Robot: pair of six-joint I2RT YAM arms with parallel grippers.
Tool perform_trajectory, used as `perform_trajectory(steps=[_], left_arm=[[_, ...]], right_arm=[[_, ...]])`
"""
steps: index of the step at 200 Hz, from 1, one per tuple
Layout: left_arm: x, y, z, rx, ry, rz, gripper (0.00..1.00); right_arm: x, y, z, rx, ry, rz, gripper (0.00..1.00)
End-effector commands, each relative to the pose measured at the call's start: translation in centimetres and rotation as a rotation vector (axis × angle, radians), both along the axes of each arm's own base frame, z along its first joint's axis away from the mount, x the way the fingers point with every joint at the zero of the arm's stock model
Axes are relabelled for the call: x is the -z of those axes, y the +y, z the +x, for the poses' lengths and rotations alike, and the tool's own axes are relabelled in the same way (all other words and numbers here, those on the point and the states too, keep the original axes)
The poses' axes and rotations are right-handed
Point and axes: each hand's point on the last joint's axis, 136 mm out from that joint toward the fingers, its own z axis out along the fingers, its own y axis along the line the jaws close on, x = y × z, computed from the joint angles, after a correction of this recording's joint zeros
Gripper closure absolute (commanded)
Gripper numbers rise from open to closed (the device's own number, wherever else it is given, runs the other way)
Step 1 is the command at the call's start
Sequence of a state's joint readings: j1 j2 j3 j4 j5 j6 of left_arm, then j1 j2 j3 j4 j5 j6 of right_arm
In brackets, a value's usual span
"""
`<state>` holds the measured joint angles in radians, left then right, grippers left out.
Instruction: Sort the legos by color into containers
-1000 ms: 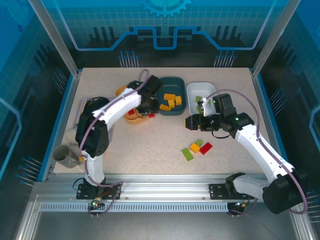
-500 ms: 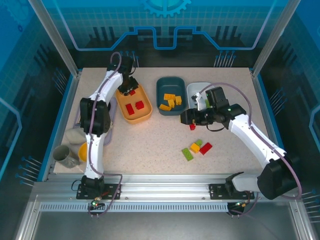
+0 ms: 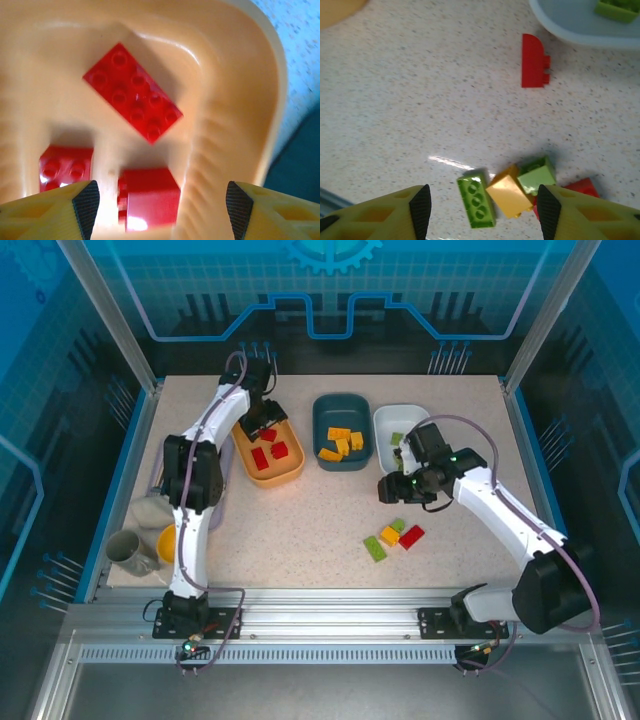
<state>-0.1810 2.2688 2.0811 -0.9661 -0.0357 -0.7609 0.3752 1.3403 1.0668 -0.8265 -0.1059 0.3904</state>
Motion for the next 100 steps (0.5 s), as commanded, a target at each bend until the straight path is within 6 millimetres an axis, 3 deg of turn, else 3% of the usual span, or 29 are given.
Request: perform_trajectory(steps=[1,42,70,100], left_arm=[[-6.1,-2.4,-1.8,0.042,-0.122,-0.052,0.28],[-8.7,-5.8,-7.6,0.137,-0.162,-0.084,0.27],[-8.3,-8.7,-12.7,0.233,-0.158,-0.1,0.27],[-6.5,-11.2,-18.5,0.309,-0.123,-0.125,0.27]], right_arm=[[2.0,-0.9,-0.4,-0.006,0.031,-0.083,0.41],[2.9,-1.5,-0.5,-0.02,0.032,-0.155,0.45],[3.5,-1.6,-1.6,-0.041,0.063,-0.191,0.47],[3.7,-1.7,-2.9,-0.089,0.079,-0.254,0.42]])
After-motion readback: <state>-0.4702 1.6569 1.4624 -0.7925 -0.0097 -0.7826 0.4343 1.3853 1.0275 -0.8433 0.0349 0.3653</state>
